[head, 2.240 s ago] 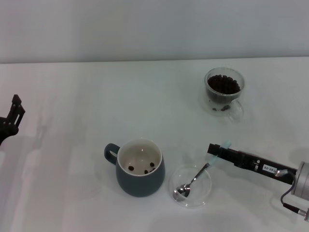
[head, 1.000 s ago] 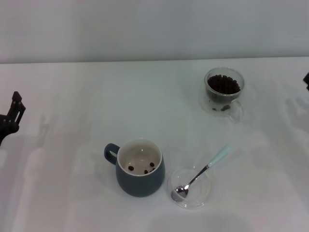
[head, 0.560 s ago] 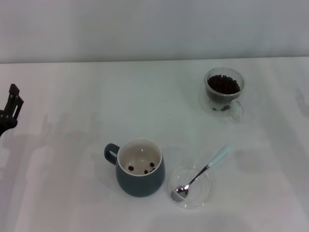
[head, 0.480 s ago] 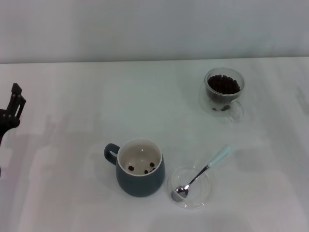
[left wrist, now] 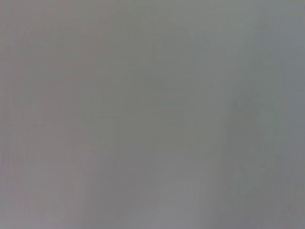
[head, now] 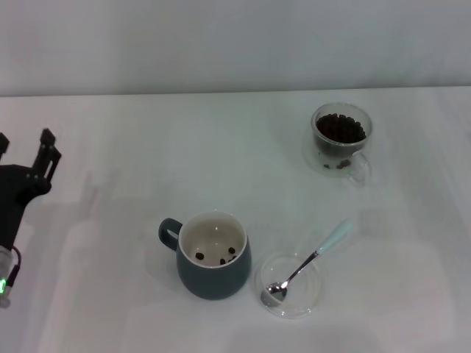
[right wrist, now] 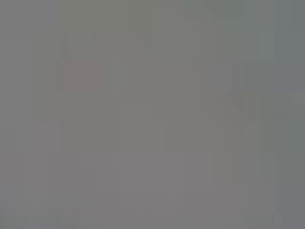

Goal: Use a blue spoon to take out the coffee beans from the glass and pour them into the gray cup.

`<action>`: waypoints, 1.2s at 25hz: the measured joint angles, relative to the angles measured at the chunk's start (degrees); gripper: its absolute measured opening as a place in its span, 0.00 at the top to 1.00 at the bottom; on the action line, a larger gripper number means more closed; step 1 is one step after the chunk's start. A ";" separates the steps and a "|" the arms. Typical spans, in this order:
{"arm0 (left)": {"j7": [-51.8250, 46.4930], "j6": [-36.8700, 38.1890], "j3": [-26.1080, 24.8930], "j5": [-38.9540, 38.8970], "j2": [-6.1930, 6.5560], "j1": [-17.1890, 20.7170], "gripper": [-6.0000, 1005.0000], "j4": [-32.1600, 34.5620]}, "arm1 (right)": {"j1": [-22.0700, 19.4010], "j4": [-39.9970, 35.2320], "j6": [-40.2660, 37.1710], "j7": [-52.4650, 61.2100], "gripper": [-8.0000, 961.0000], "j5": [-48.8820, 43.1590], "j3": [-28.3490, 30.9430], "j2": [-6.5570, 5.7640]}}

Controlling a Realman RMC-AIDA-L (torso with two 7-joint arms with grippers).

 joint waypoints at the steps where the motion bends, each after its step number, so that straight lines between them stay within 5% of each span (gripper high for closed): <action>1: -0.02 -1.43 -0.01 0.01 0.06 -0.10 0.25 0.13 | 0.35 0.00 0.82 -0.34 0.09 0.18 -0.12 -0.02; 12: -0.04 -3.45 -0.01 1.58 0.14 0.38 0.24 0.53 | 1.25 0.08 3.75 0.57 0.10 0.76 -1.21 -0.02; 18: 2.17 -2.69 -0.60 7.60 0.41 -0.69 0.24 -0.37 | 0.62 -0.72 1.74 14.53 0.10 0.43 -7.84 -0.52; 30: 1.63 0.01 -5.99 -0.48 0.40 2.74 0.25 -3.77 | 1.58 -1.17 3.41 25.85 0.10 0.84 -12.33 -0.24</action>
